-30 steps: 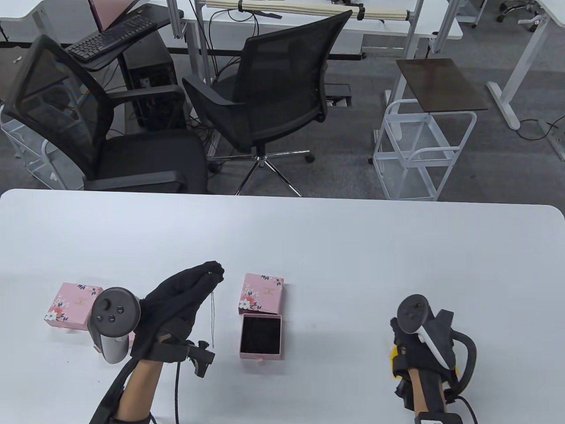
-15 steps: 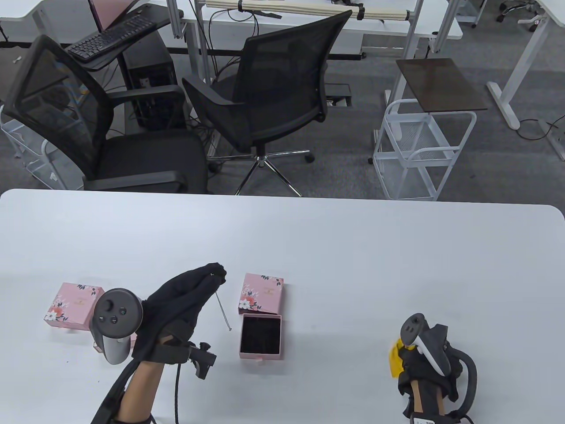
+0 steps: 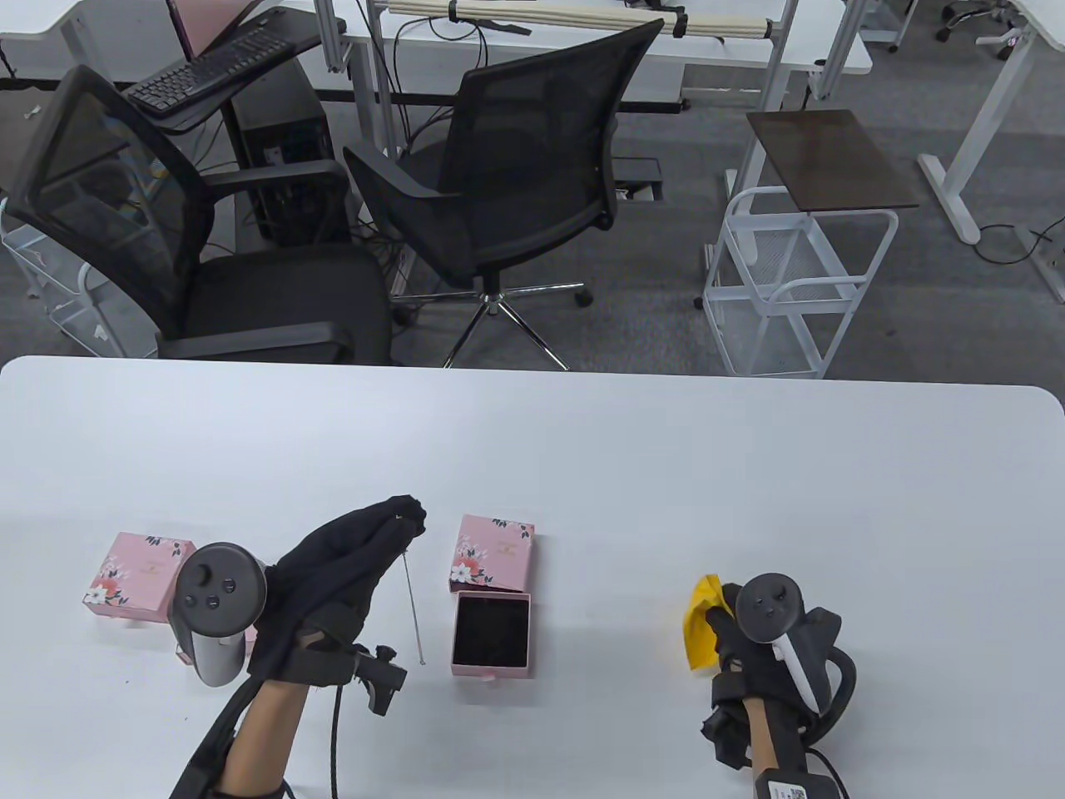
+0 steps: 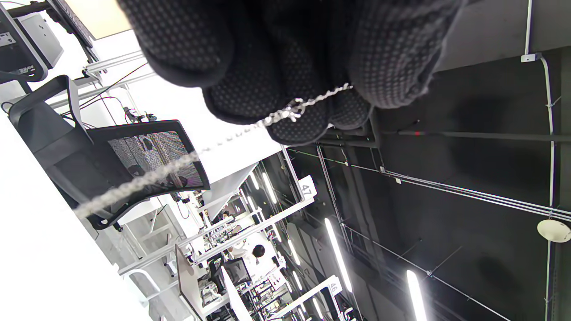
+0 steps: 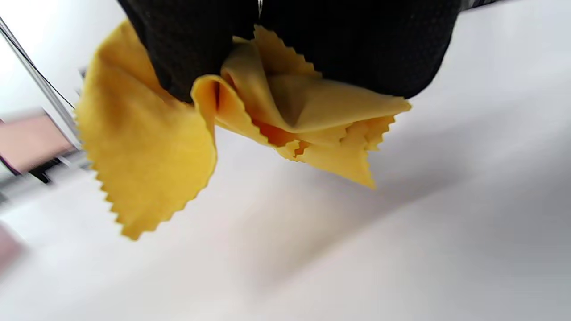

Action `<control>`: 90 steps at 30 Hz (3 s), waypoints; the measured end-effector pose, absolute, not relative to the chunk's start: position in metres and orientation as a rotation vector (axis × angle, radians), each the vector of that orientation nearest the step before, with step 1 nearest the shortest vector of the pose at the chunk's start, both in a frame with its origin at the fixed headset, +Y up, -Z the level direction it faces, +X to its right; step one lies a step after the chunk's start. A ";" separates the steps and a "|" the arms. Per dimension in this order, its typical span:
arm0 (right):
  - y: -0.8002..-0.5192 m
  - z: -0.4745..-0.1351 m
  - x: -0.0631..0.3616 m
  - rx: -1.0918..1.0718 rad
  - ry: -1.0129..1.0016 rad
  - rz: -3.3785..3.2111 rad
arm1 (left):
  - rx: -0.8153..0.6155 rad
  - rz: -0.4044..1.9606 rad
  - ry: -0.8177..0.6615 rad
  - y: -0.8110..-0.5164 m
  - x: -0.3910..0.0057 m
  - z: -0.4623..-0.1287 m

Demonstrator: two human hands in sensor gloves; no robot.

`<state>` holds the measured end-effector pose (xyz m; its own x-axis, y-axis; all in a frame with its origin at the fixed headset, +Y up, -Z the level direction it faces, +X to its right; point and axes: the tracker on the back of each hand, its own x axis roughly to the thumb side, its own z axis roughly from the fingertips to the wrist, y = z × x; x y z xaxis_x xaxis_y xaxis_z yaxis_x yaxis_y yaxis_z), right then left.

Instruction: Dust necklace

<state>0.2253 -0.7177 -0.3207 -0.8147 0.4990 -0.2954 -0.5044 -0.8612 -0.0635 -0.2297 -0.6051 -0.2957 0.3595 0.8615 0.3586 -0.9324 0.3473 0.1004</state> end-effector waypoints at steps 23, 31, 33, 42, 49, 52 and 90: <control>-0.640 -0.306 0.021 0.442 -0.135 1.931 | 0.238 1.176 -0.229 -0.612 -0.227 -0.302; -0.638 -0.289 -0.008 0.460 -0.297 2.024 | 0.261 1.144 -0.191 -0.613 -0.227 -0.301; -0.636 -0.287 -0.012 0.446 -0.352 2.078 | 0.262 1.132 -0.195 -0.612 -0.224 -0.300; -0.638 -0.283 -0.017 0.236 -0.480 2.126 | 0.224 1.079 -0.234 -0.613 -0.205 -0.294; -0.641 -0.290 -0.005 0.238 -0.426 2.060 | 0.288 0.981 -0.219 -0.611 -0.197 -0.288; -0.639 -0.291 -0.004 0.327 -0.388 2.067 | 0.326 0.952 -0.217 -0.607 -0.197 -0.285; -0.644 -0.294 -0.018 0.518 -0.182 2.261 | 0.400 1.049 -0.249 -0.598 -0.218 -0.282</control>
<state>-0.0180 -0.6438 -0.2943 -0.6024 0.6779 0.4214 -0.7365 -0.6756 0.0339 -0.2176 -0.5981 -0.2819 0.4802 0.7882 0.3850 -0.8771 0.4363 0.2008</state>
